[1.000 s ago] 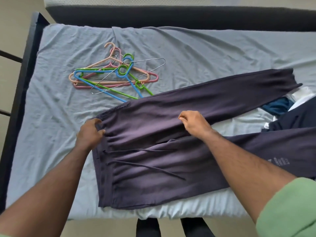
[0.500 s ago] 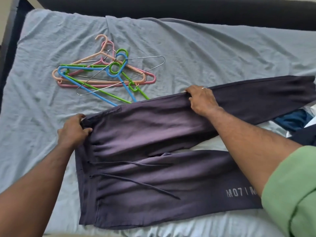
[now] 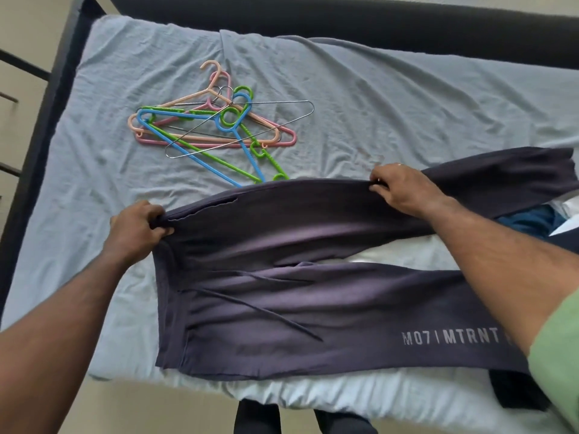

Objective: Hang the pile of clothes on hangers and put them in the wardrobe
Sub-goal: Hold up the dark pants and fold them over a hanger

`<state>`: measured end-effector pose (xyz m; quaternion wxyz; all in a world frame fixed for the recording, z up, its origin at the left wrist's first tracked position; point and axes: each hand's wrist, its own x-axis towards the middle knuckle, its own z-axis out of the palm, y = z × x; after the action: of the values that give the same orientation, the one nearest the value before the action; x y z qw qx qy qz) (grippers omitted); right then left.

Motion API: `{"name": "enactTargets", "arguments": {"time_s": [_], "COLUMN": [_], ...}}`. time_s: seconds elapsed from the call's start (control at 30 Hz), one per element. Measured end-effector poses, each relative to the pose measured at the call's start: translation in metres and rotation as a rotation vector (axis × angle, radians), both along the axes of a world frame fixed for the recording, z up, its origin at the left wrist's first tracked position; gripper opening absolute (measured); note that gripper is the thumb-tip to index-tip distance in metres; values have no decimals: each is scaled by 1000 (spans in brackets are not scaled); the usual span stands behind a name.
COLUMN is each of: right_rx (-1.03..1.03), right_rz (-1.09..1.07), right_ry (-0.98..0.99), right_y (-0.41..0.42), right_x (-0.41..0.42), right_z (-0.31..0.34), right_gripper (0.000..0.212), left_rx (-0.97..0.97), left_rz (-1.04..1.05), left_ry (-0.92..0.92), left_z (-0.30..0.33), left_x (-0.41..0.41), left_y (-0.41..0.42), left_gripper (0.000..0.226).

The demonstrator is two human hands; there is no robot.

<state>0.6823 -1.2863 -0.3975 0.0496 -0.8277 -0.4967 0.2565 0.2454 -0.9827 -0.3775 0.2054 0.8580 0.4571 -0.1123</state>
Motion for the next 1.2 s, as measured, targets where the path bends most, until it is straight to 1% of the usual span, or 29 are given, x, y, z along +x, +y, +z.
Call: {"name": "enactTargets", "arguments": {"time_s": [0.07,0.13,0.27,0.37,0.47,0.53,0.6,0.7,0.9,0.97,1.03,1.07,1.13,1.2], "right_rx": [-2,3,52,119,90,95,96,73,72,35,-87,-182,-291,-307], "right_rz": [35,50,101,224,356,407,402,380,373,366,363,343,337,335], "right_ry": [10,21,29,24,-43,-82,-100,-126,-182,-204,-211,-209,-226,-246], "right_y": [-22,-46,-104,-155,-205,-235,-257,-274,-290,-290,-292,-294,-298,-301], "right_x": [-6,-16,-50,-87,-126,-147,-166,-189,-212,-216,-219,-221,-224,-227], "right_z": [12,20,33,34,22,8,-5,-20,-33,-35,-38,-40,-38,-35], "right_gripper": [8,8,11,13,17,19,17,28,28,24,13,13,24,32], "left_rx": [43,87,154,114,87,96,100,101,112,107,60,46,29,22], "left_rz": [-7,-47,-193,-270,-343,-379,-367,-327,-263,-253,-281,-296,-283,-260], "left_ry": [-15,14,52,101,166,206,246,280,339,396,501,542,585,585], "left_z": [11,22,32,28,15,3,-12,-30,-40,-40,-37,-34,-26,-19], "left_x": [-9,-21,-59,-94,-130,-148,-162,-180,-187,-186,-181,-178,-171,-164], "left_y": [-16,-39,-95,-139,-172,-190,-212,-233,-256,-259,-261,-263,-269,-275], "left_gripper": [22,21,28,35,38,36,26,16,16,29,44,46,45,40]}}
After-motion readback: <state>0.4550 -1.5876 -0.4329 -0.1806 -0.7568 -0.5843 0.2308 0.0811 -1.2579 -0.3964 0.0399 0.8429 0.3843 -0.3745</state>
